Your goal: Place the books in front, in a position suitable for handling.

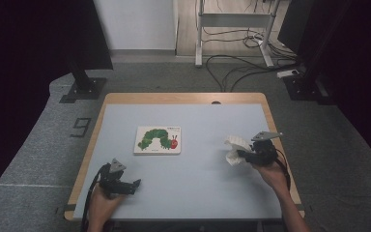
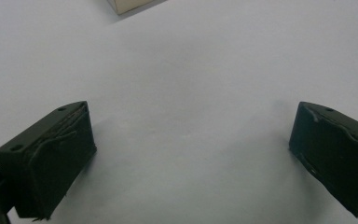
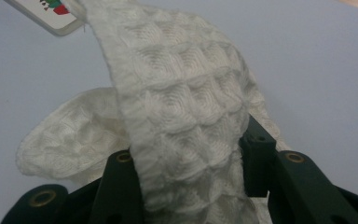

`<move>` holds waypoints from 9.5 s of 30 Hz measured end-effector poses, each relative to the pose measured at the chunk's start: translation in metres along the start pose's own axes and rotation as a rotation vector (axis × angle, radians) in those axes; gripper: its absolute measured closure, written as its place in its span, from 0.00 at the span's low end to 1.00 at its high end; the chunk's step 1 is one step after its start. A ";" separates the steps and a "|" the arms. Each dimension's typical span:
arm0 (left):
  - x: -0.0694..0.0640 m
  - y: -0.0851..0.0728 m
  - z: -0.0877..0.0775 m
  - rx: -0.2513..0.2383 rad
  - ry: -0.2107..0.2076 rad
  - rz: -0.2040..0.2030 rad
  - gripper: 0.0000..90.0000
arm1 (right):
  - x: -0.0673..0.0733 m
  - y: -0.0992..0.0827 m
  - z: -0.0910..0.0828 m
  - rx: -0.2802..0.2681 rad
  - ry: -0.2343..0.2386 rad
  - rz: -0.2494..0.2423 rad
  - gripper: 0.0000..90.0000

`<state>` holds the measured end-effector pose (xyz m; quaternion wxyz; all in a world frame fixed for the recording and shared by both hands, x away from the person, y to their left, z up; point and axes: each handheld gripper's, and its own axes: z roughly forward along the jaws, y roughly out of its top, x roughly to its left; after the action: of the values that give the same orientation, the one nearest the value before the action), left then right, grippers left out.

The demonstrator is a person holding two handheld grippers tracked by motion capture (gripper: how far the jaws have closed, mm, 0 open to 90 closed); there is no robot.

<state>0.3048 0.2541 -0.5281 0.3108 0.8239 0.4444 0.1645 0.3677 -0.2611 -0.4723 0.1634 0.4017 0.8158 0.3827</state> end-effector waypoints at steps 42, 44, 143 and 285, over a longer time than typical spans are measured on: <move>0.000 0.000 0.000 0.000 0.000 -0.002 0.00 | 0.008 -0.073 -0.016 0.048 -0.061 0.006 0.59; 0.000 0.000 0.000 0.000 -0.001 -0.003 0.00 | 0.007 -0.073 -0.016 0.045 -0.057 0.009 0.56; 0.049 0.081 0.048 0.039 -0.153 0.135 0.03 | 0.102 0.061 0.109 -0.066 0.144 -0.165 0.01; -0.031 0.051 0.044 -0.007 -0.301 0.251 0.00 | 0.093 0.049 0.148 0.079 0.289 -0.080 0.01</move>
<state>0.3435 0.1917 -0.5274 0.3537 0.8870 0.2863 0.0785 0.4210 -0.0970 -0.5287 0.0434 0.3155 0.8606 0.3974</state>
